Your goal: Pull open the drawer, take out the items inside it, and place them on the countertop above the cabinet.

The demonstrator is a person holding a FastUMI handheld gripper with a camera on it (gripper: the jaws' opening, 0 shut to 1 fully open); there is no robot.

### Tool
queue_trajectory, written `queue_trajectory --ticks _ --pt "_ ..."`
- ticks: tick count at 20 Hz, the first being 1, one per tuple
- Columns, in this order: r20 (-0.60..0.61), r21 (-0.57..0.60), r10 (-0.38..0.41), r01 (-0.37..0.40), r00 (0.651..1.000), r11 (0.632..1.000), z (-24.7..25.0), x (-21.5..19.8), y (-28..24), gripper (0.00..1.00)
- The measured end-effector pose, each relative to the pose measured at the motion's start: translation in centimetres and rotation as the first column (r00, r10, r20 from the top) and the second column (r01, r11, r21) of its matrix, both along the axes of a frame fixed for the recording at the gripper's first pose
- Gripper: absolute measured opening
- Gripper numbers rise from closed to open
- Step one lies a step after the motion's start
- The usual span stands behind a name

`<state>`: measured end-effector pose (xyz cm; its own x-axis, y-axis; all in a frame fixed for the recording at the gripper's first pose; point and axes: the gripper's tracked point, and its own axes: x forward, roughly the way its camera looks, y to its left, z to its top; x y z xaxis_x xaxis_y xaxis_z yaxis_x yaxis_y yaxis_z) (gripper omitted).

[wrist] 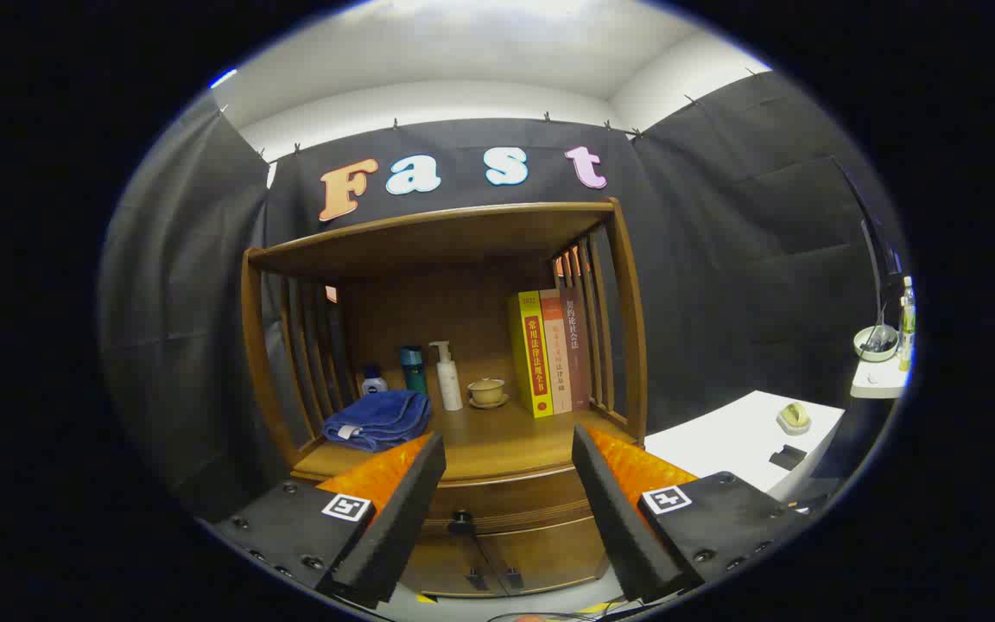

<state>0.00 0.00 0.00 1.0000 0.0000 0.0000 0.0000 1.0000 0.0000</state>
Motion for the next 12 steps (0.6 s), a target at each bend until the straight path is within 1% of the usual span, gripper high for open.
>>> queue_trajectory --ticks 2,4,7,12 --pt "0.030 -0.006 -0.005 0.006 1.000 1.000 0.8 -0.2 -0.1 0.98" --pt "0.051 -0.045 -0.021 0.023 0.998 0.999 1.3 -0.4 -0.4 0.98" --pt "0.070 -0.102 -0.016 0.023 0.997 0.995 1.8 -0.4 0.1 0.98" --pt "0.073 -0.093 0.010 -0.003 0.997 0.996 1.9 -0.4 1.2 0.98"
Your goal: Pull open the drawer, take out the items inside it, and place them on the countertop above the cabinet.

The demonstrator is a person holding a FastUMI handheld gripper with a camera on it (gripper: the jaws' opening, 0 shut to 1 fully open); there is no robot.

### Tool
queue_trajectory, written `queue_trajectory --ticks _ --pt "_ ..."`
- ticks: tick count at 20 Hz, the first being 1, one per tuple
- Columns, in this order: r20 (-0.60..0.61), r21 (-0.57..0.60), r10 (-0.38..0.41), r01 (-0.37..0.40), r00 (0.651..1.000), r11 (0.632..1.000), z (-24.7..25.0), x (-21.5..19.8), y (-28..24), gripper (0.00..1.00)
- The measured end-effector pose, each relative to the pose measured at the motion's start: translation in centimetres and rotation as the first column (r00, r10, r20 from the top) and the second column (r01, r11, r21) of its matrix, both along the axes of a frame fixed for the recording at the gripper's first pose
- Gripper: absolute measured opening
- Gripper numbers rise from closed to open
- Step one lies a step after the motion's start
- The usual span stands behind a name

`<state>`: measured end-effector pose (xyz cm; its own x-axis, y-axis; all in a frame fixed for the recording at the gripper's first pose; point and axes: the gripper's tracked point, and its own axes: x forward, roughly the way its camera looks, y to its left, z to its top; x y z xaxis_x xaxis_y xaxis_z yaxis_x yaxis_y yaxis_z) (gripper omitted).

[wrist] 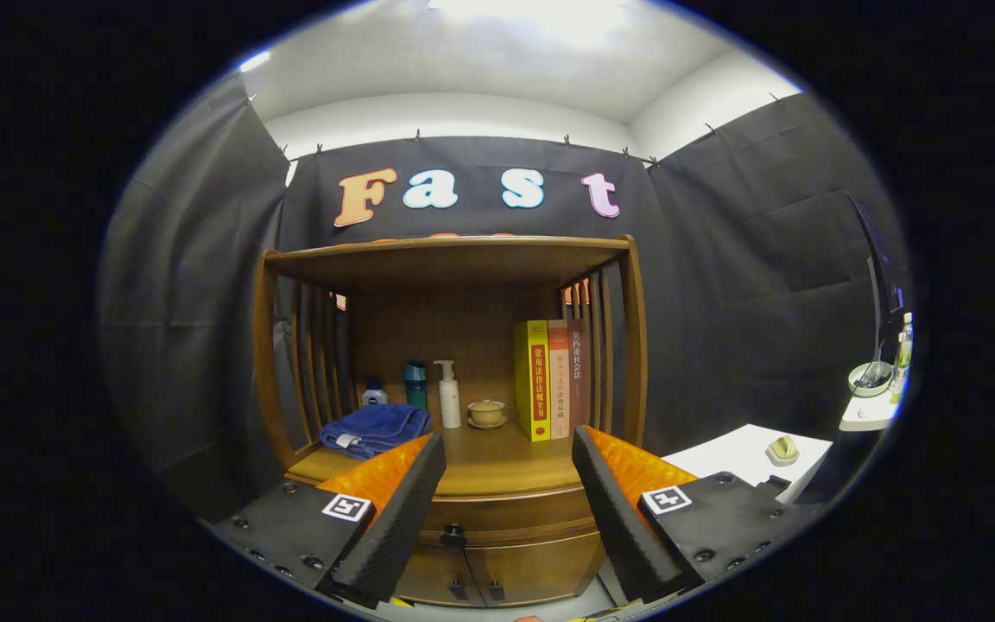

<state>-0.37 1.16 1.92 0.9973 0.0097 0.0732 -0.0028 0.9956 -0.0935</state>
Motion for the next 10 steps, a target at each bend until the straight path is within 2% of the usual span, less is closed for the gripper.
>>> queue_trajectory --ticks 7,10 --pt "-0.009 0.005 0.020 -0.020 1.000 1.000 -1.9 1.0 0.9 0.98" --pt "-0.014 0.014 0.032 -0.032 0.999 0.999 -4.2 2.5 1.2 0.98"
